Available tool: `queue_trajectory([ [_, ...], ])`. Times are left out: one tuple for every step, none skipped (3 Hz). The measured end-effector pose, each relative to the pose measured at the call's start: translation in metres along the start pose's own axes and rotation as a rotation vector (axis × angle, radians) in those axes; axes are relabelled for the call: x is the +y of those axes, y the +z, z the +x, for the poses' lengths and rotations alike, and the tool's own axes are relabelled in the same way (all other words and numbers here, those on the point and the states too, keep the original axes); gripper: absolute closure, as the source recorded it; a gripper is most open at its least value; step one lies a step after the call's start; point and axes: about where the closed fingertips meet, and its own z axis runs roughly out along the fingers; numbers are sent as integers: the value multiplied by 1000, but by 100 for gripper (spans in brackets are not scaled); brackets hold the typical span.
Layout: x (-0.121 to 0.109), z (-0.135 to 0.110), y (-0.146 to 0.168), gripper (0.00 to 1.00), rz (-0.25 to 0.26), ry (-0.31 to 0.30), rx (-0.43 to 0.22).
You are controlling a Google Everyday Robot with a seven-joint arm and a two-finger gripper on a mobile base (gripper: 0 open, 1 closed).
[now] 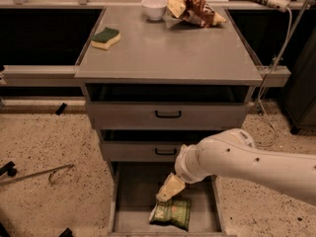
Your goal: Pick green jalapeno chip bag from bottom drawer and place on counter
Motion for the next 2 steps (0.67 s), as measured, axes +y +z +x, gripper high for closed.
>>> queue_trajectory([
  [-35, 4, 58, 0, -4, 57, -85],
  [-25, 18, 90, 0, -61, 87, -81],
])
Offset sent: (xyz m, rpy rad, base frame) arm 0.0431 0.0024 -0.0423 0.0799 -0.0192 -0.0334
